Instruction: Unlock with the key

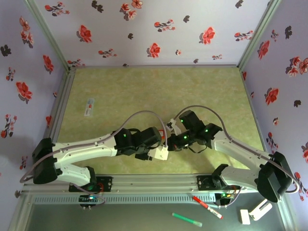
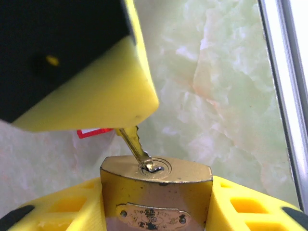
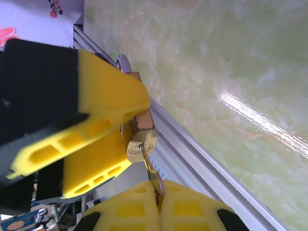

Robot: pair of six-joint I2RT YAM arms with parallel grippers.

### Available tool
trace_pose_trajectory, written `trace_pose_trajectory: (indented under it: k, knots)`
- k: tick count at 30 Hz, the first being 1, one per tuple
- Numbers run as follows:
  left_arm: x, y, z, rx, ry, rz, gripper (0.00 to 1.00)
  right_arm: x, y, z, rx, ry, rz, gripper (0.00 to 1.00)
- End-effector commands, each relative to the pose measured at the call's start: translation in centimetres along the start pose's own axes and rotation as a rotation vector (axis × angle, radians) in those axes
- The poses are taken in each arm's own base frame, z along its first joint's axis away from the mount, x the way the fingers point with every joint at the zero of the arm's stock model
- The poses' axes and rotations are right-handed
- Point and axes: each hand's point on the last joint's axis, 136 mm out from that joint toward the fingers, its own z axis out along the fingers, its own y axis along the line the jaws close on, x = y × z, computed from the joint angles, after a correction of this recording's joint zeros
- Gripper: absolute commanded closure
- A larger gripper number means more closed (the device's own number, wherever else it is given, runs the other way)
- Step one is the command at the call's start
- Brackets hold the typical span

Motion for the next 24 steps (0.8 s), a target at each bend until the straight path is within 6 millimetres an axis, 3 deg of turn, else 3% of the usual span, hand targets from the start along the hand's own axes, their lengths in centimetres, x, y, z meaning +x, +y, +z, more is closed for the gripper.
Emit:
trace_pose_trajectory:
  k: [1,4,12,24]
  knots:
    - [-9.9,-0.1,-5.1,-0.003,-0.423,0.102,1.0,-5.4,-0.5,-0.7,0.061,-0.204,-0.07,1.0]
    - [-10.0,0.3,-5.1,-0.025,-0.429,0.082,1.0,-5.1,-0.5,-0.6,0.06,-0.191,-0.063,1.0]
    - [-9.8,4.4,-5.3,-0.136,-0.425,-0.123,1.0,-4.4,0.4,-1.2,0.015,-0.263,-0.045,1.0]
    - [-10.0,6.2,-6.6,-0.177,-0.496,-0.238,1.0,-2.9,0.1,-0.2,-0.003,-0.255,-0.06,1.0]
